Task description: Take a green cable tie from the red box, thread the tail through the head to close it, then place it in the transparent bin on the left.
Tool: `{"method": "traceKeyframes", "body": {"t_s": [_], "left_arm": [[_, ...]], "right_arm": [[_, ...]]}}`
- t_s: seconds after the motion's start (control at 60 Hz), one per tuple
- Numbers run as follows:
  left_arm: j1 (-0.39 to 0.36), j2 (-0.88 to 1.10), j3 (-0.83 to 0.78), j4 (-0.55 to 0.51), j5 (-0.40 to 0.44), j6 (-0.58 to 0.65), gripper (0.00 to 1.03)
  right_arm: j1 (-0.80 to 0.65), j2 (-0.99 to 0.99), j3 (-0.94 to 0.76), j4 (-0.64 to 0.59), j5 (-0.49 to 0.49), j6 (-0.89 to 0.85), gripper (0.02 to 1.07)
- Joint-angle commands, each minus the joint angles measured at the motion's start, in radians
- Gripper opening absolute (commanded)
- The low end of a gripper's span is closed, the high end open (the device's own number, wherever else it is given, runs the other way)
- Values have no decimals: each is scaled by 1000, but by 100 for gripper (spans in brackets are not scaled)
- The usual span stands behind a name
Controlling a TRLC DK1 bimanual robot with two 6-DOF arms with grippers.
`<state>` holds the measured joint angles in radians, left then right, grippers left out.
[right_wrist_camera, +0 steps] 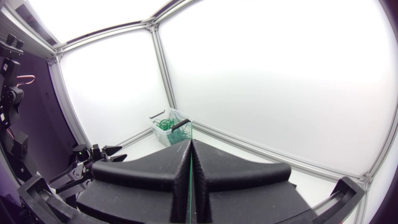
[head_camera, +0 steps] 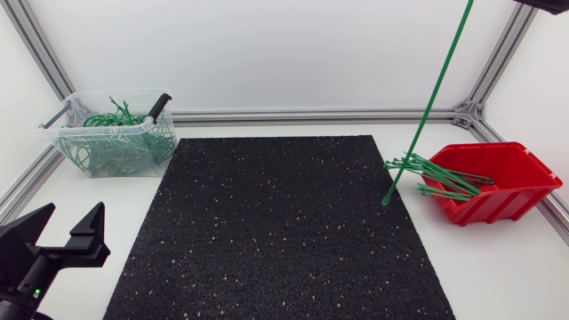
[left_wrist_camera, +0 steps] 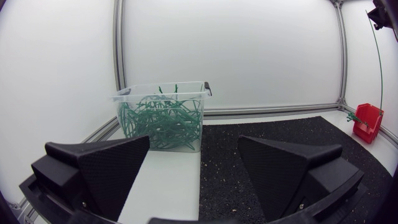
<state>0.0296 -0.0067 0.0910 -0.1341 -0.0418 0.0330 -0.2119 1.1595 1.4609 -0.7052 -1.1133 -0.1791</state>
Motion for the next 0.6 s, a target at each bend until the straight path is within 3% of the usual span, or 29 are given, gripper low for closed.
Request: {"method": "traceKeyframes", "body": {"t_s": [0.0, 0.583], "left_arm": [[-3, 7, -34, -62, 0, -12, 99], [-13, 5, -34, -62, 6, -12, 99]], "right_arm": [[51, -1, -25, 23, 15, 76, 9], [356, 25, -152, 227, 147, 354, 9]]}}
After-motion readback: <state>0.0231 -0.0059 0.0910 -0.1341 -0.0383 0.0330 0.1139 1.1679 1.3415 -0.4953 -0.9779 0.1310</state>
